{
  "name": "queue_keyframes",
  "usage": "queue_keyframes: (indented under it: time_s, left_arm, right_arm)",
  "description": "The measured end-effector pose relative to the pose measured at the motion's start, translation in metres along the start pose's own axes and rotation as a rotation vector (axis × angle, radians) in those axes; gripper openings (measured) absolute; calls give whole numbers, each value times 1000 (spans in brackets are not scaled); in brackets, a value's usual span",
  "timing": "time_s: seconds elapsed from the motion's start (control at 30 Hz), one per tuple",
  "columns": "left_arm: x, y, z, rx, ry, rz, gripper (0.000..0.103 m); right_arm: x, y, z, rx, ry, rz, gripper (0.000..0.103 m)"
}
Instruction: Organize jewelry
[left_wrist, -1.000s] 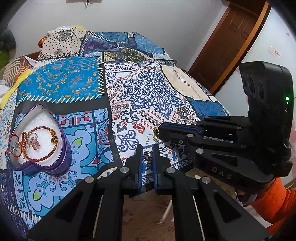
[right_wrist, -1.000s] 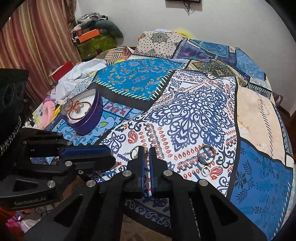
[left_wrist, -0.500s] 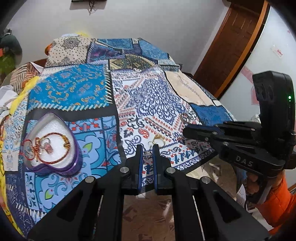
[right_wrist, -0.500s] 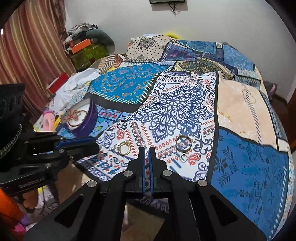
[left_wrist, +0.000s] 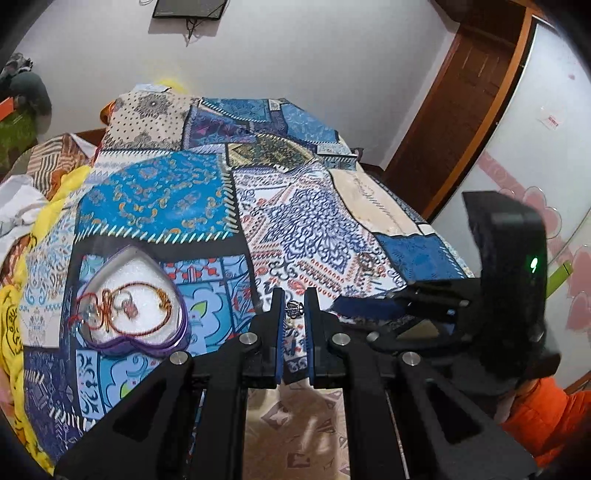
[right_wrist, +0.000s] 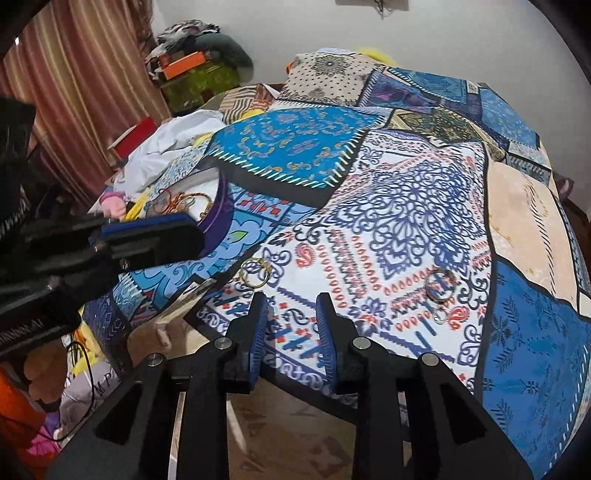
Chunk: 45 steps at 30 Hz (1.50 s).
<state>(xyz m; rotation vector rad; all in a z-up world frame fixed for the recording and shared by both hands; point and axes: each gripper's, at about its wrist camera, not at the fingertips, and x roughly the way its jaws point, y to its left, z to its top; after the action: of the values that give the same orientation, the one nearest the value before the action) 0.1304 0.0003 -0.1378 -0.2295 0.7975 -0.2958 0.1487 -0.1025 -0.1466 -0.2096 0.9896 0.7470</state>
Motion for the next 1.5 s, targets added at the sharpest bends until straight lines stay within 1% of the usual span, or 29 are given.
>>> queue_keyframes:
  time_s: [0.17, 0.3, 0.4, 0.47, 0.6, 0.67, 0.77, 0.9, 1.07, 1.23, 1.37, 1.5]
  left_arm:
    - [-2, -20, 14, 62, -20, -15, 8]
    - [-1, -39, 22, 103, -32, -41, 8]
    - [1, -50, 24, 115, -34, -56, 8]
    - [7, -52, 22, 113, -20, -54, 8]
    - [29, -43, 11, 77, 59, -32, 8]
    - [42, -34, 3, 58, 109, 5, 8]
    - [50, -20, -7, 18, 146, 34, 8]
    - [41, -8, -13, -14, 129, 44, 8]
    - [30, -3, -17, -18, 107, 38, 8]
    - [34, 3, -23, -38, 121, 27, 8]
    - [35, 6, -25, -51, 117, 9, 8]
    - [36, 7, -25, -49, 115, 2, 8]
  right_arm:
    - [-7, -11, -3, 42, -17, 2, 24]
    - [-20, -28, -9, 86, -38, -24, 25]
    - [-29, -40, -14, 116, -54, -42, 25]
    - [-36, -47, -18, 137, -65, -49, 25]
    - [-40, -55, -24, 155, -67, -52, 25]
    - [-40, -55, -26, 155, -64, -45, 25]
    - [-39, -50, -28, 138, -59, -31, 25]
    - [-35, -40, -25, 98, -54, -18, 25]
    - [-27, -32, -15, 81, -45, -2, 25]
    - [-17, -22, -1, 53, -43, 6, 25]
    - [-5, -14, 10, 29, -30, -5, 25]
    - [9, -10, 16, 12, 1, 21, 25]
